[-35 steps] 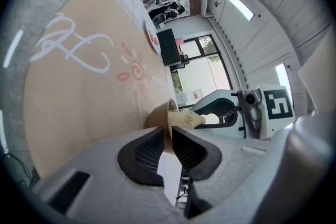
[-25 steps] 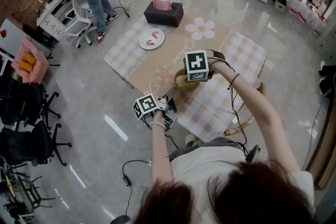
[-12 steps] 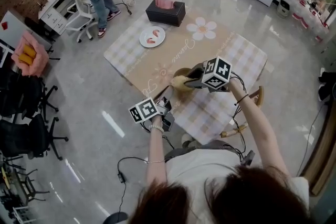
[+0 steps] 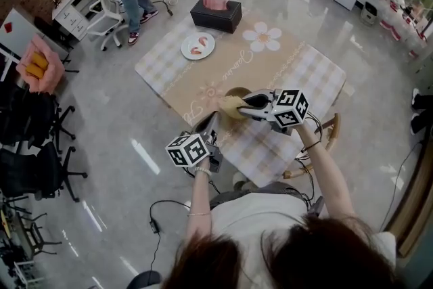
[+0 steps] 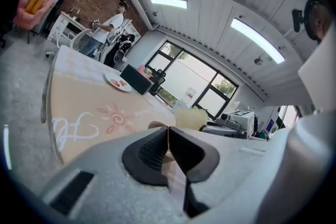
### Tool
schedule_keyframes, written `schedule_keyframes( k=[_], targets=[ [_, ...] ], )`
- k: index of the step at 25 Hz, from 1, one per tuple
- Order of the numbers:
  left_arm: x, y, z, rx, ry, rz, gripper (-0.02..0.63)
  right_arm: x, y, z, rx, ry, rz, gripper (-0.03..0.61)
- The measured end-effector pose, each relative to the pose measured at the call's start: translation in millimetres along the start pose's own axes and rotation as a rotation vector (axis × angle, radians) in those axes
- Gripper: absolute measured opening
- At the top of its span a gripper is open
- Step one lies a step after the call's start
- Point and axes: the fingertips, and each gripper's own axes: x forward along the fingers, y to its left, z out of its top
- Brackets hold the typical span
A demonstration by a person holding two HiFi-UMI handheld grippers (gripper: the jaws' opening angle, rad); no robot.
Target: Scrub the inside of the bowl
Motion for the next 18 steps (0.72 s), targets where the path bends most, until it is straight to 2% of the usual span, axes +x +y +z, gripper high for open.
schedule_keyframes(
  k=[9, 18],
  targets=[
    [-5.9, -6.6, 6.5, 0.117, -0.051, 0.012, 0.012, -2.4, 9.5, -0.3, 0.030, -0.103, -0.006, 0.078],
    [-6.7, -11.5, 8.8, 0.218, -0.066, 0.015, 0.012, -9.7, 12.1, 9.3, 0.051, -0.216, -0.025, 0.078]
  ],
)
